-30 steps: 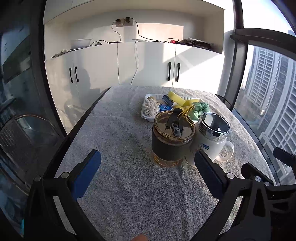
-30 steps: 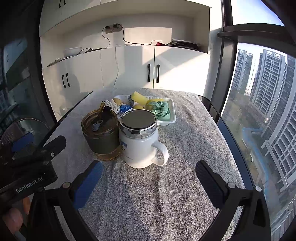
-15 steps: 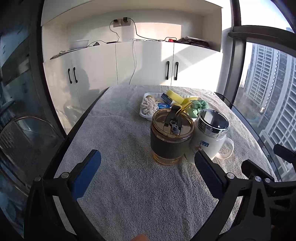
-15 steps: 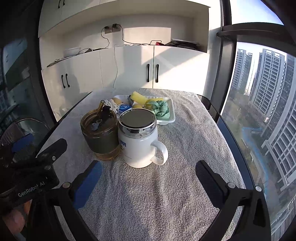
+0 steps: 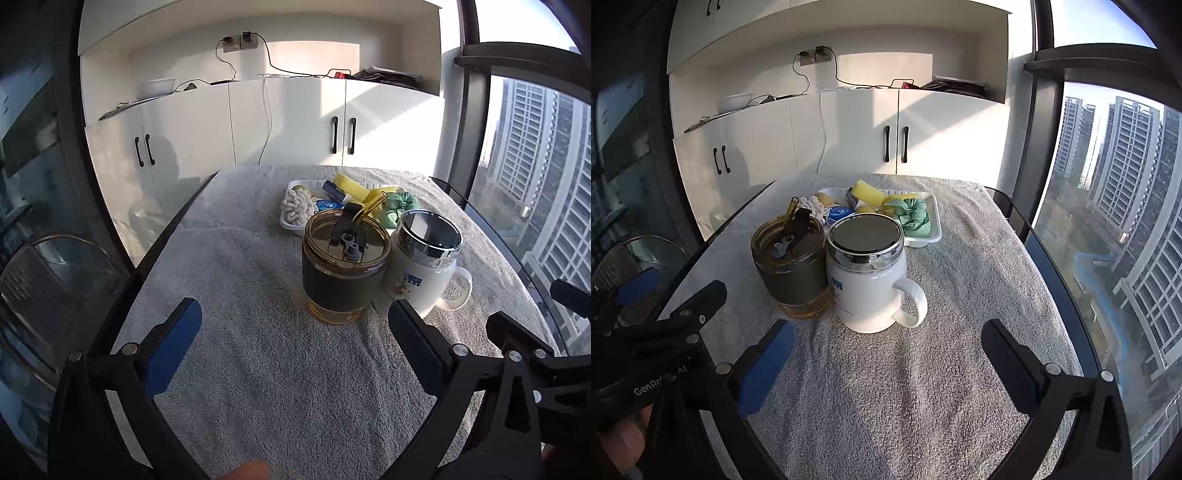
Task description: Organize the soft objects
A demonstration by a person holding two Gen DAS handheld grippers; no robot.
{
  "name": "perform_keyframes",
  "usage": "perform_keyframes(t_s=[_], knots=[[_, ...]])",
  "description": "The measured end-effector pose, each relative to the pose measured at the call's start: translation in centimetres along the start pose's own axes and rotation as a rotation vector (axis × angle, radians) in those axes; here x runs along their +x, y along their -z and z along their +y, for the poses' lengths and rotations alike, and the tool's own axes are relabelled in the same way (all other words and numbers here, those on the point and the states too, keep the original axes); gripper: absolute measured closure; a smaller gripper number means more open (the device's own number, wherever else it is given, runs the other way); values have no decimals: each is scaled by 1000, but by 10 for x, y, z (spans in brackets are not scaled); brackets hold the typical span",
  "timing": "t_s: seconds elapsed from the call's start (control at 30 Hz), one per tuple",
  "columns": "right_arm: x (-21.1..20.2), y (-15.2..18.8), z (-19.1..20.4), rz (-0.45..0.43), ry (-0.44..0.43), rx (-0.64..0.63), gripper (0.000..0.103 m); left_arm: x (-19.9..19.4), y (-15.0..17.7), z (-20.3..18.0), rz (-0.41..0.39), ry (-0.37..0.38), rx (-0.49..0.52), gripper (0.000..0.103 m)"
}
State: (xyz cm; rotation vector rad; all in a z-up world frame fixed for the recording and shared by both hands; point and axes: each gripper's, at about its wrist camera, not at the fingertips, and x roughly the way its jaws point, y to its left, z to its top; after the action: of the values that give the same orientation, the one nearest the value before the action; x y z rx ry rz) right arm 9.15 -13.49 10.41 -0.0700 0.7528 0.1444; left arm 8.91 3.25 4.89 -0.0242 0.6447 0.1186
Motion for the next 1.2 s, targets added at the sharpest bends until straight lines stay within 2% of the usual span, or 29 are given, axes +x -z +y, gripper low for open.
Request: perform_keyframes(t_s=[0.23,0.6,1.2], knots=[[1,0,0,-1,-2,0,0,2,0,-1,6,-24,2,0],[1,0,0,-1,-1,1,0,2,-1,0,9,14,-11,0],[1,0,0,0,1,1,0,2,2,3,12,20,-17,0]])
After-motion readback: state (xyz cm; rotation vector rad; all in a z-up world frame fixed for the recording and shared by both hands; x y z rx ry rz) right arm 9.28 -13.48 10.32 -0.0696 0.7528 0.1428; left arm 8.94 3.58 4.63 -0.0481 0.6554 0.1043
